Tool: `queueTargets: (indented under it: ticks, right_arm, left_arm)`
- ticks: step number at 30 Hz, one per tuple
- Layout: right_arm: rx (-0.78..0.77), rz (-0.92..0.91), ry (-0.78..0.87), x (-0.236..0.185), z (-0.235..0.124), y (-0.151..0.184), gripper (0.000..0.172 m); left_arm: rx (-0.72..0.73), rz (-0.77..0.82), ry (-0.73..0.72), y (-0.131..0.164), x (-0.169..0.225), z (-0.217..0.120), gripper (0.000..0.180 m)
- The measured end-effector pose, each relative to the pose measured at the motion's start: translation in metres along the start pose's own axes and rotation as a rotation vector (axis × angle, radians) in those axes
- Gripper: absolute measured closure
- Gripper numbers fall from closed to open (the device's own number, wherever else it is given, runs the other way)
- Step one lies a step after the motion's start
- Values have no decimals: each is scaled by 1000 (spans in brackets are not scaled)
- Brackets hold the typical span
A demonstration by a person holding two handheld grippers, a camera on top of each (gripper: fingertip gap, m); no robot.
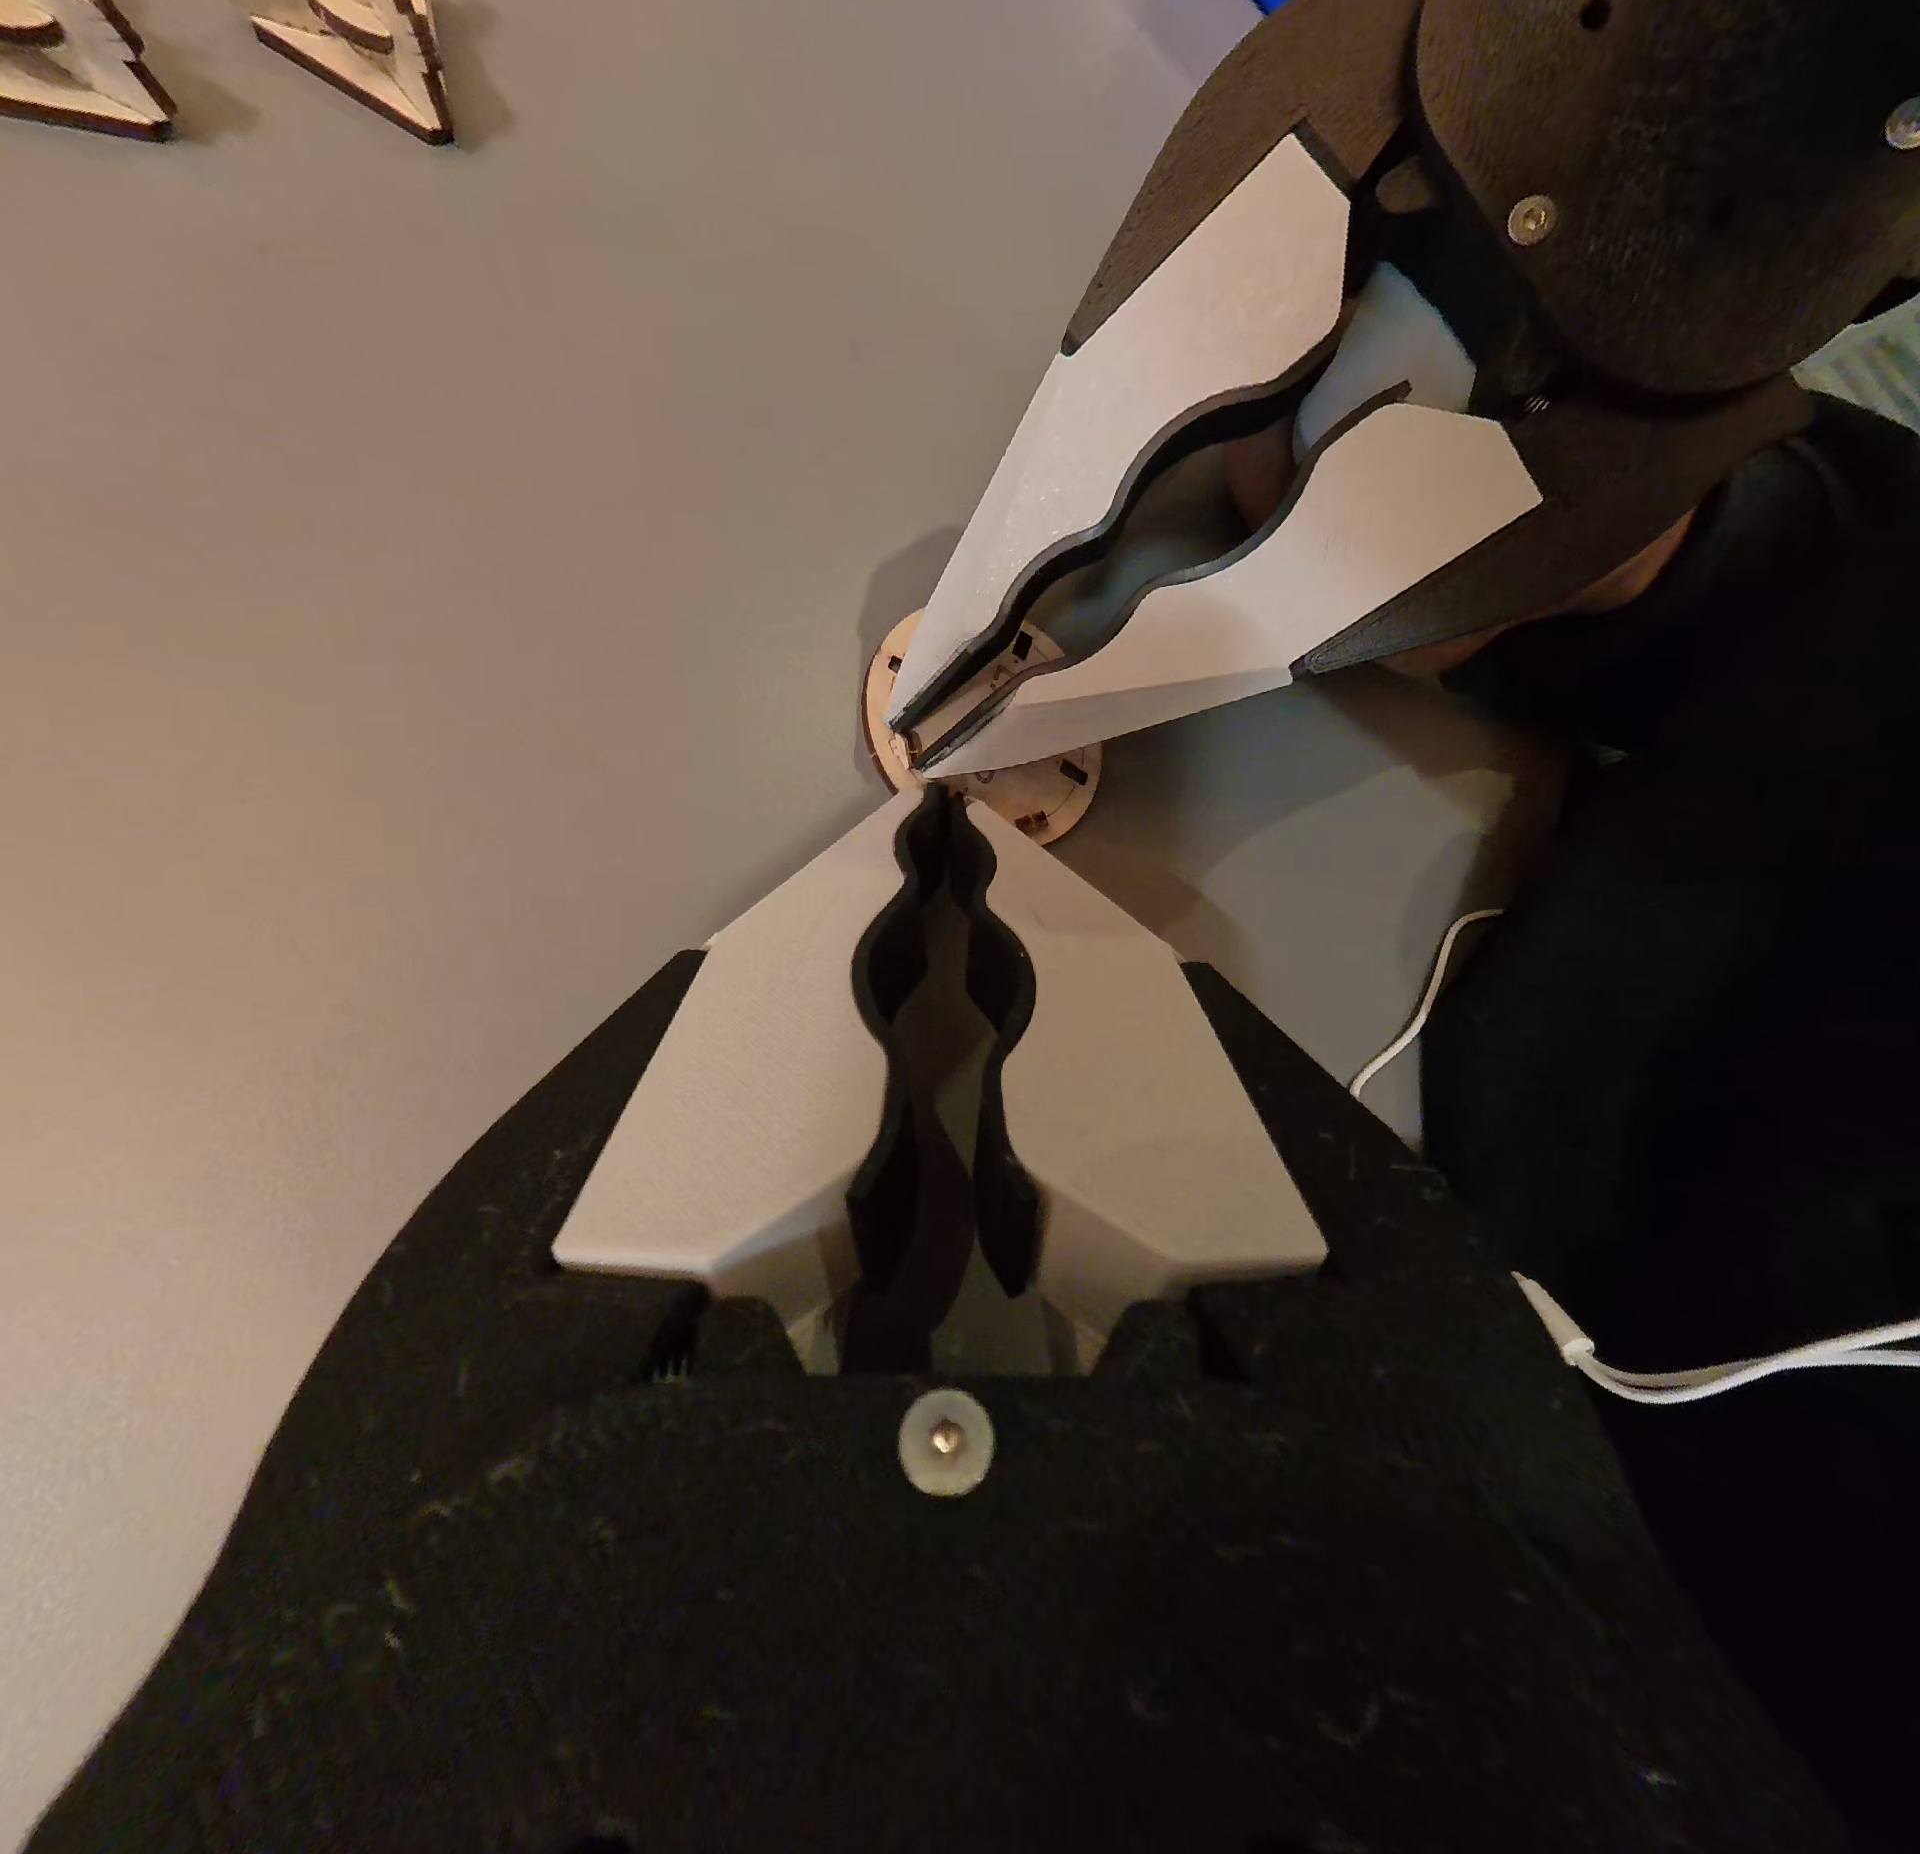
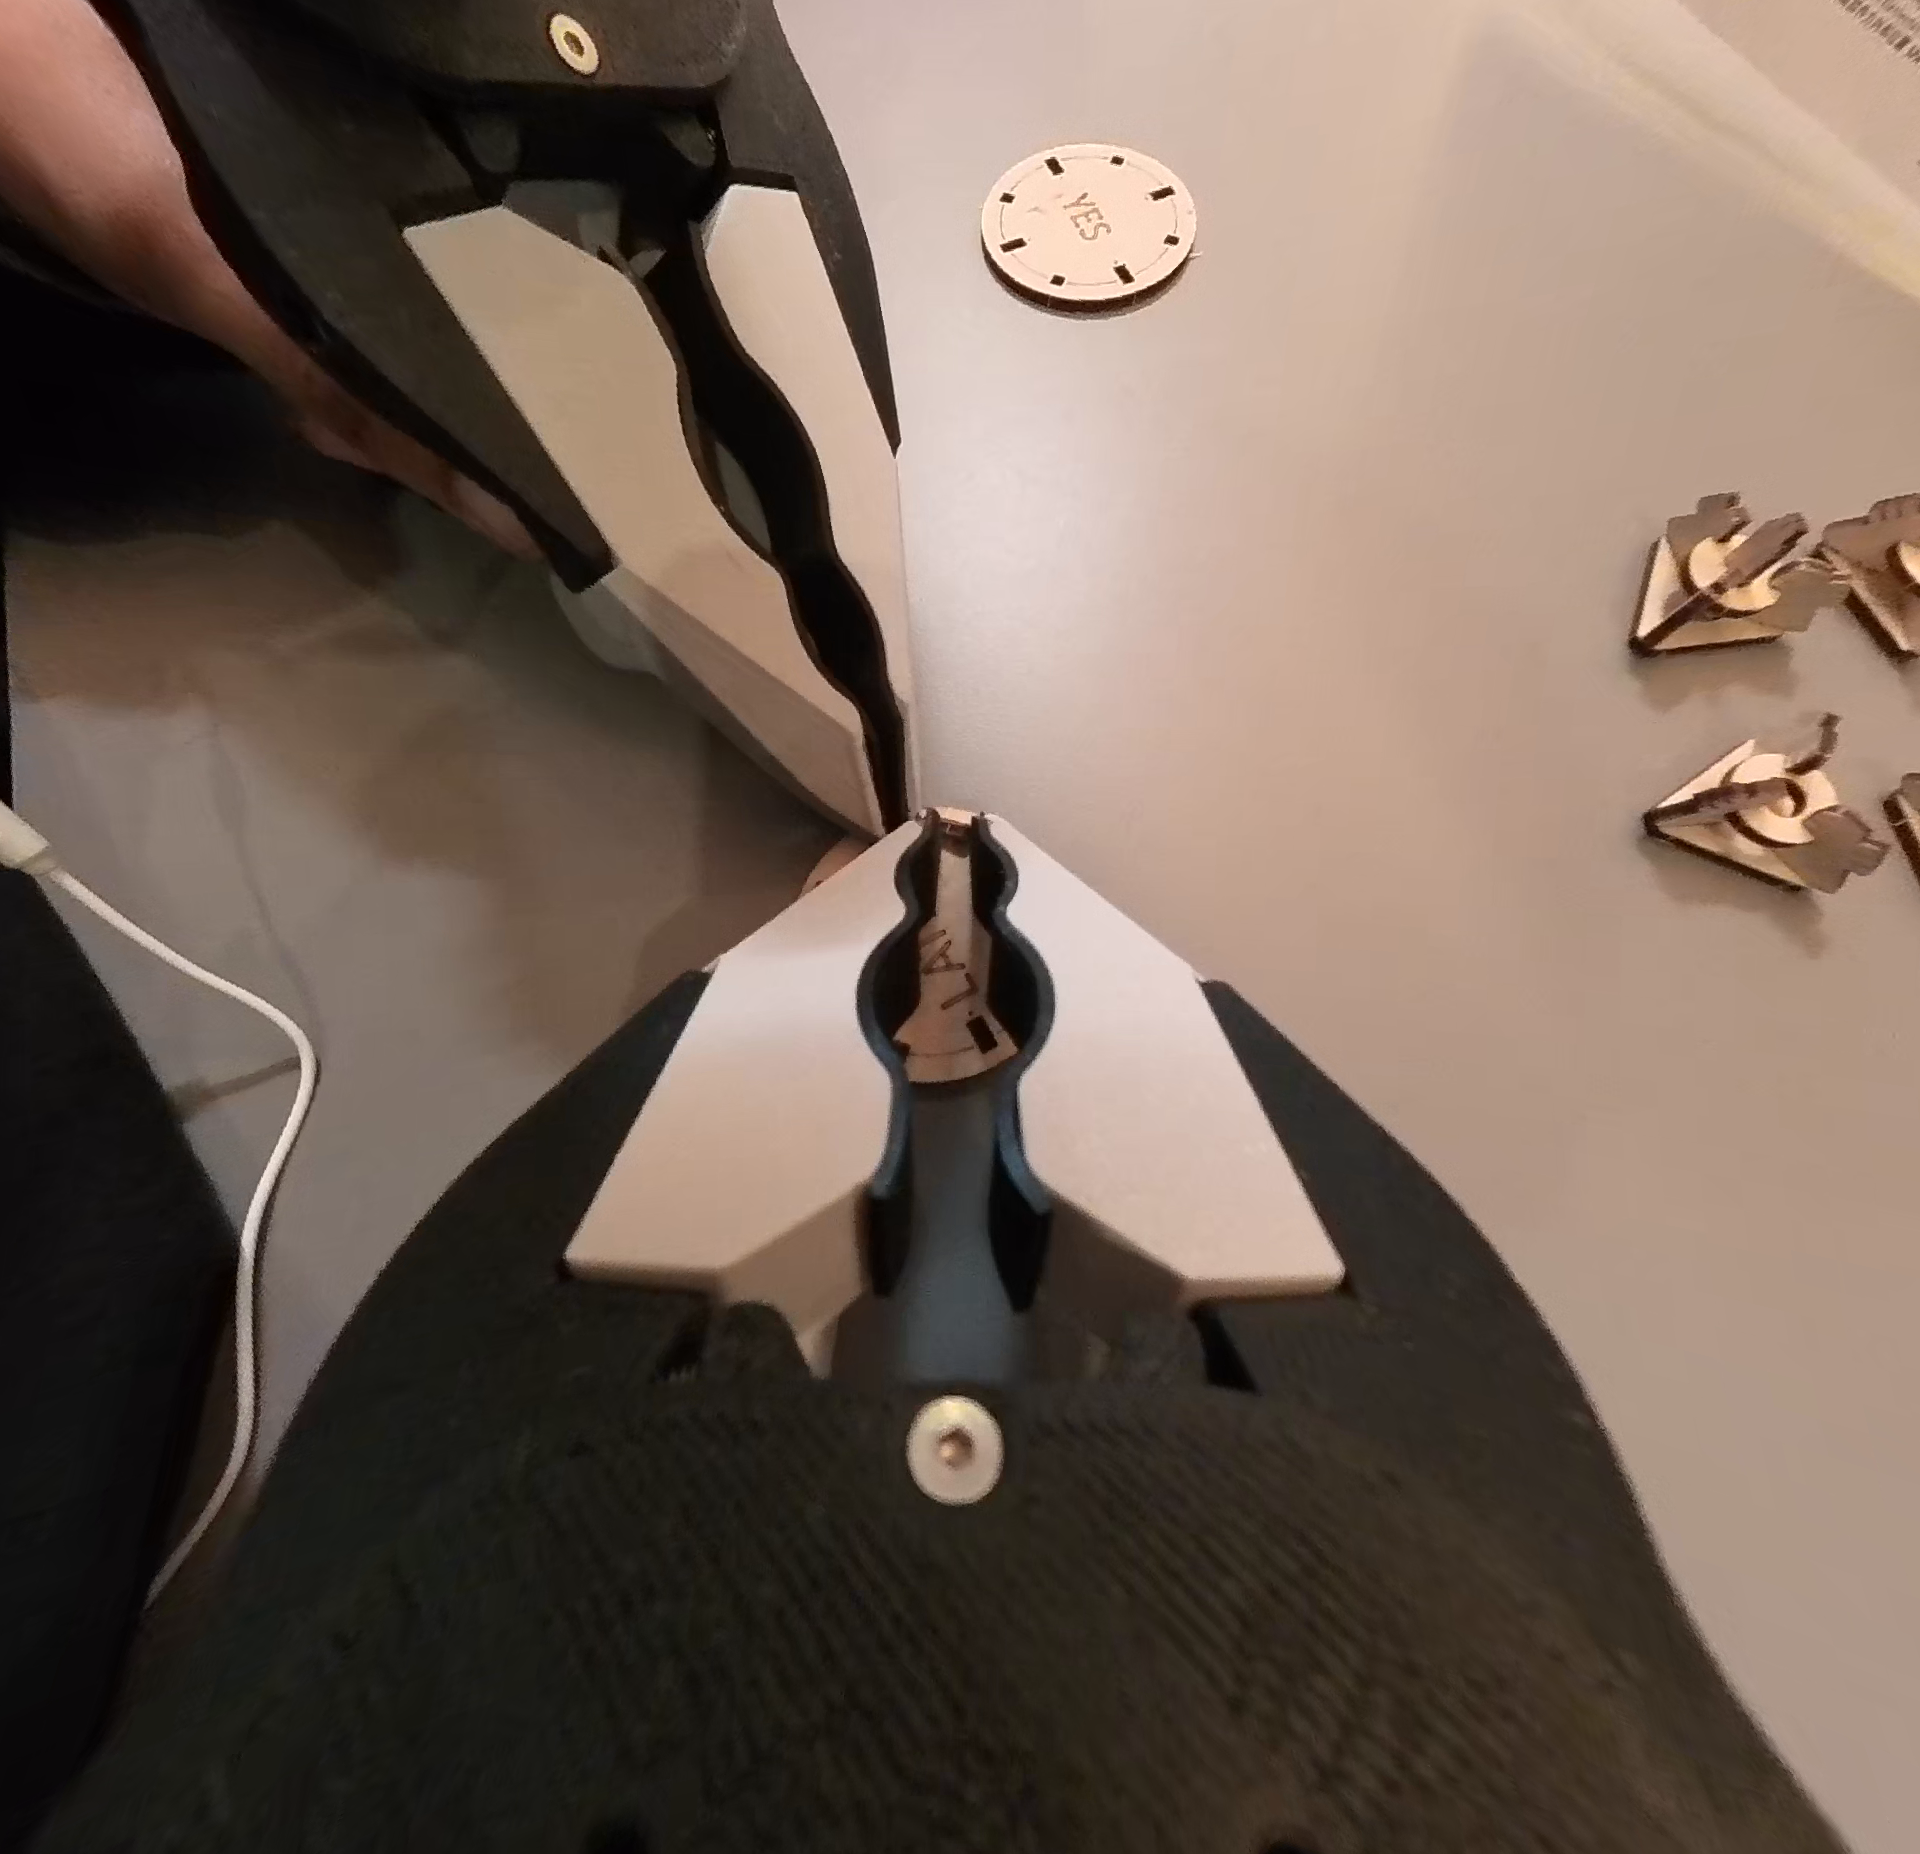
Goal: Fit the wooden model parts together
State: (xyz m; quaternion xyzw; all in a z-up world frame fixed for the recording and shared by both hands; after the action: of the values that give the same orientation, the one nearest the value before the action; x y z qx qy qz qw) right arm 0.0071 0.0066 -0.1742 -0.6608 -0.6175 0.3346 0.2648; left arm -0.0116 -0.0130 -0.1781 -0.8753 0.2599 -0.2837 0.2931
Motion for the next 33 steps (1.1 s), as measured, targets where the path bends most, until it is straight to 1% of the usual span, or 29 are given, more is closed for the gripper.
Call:
queueTargets:
  ticks: [5,6,9,16,20,23,28,33]
  right_arm:
    - [-1,-18,10,0,0,0,167]
    - [-1,-22,20,2,0,0,164]
    - [1,-33,73,9,-3,0,147]
    - [1,-16,51,8,-2,0,149]
    - [0,-7,52,11,-3,1,143]
    - [-3,-3,27,11,-3,2,142]
    - [-4,23,-10,11,-4,4,145]
    - [-3,3,-1,10,-4,3,146]
  left_arm:
    - [-1,-2,2,0,0,0,179]
    - [-1,-1,0,0,0,0,179]
    - [-1,-2,1,0,0,0,179]
    - [-2,-9,9,1,0,0,179]
    - [-2,-12,14,1,1,0,179]
    - [-2,-14,16,1,1,0,179]
    - [-3,-18,20,1,1,0,179]
    - [-3,-30,28,1,1,0,179]
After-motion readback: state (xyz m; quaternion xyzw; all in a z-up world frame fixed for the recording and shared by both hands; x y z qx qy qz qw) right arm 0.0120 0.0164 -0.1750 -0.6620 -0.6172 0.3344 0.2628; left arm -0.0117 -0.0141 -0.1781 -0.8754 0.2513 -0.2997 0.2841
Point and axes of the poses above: each gripper's, where its closed fingertips meet, z out along the fingers, y out of its underside, x = y × z across the jaws, the point moved 2 cm from there along -z, back along the fingers, and after that the axes turned 7 degrees about -y, right-handed, at the moved point
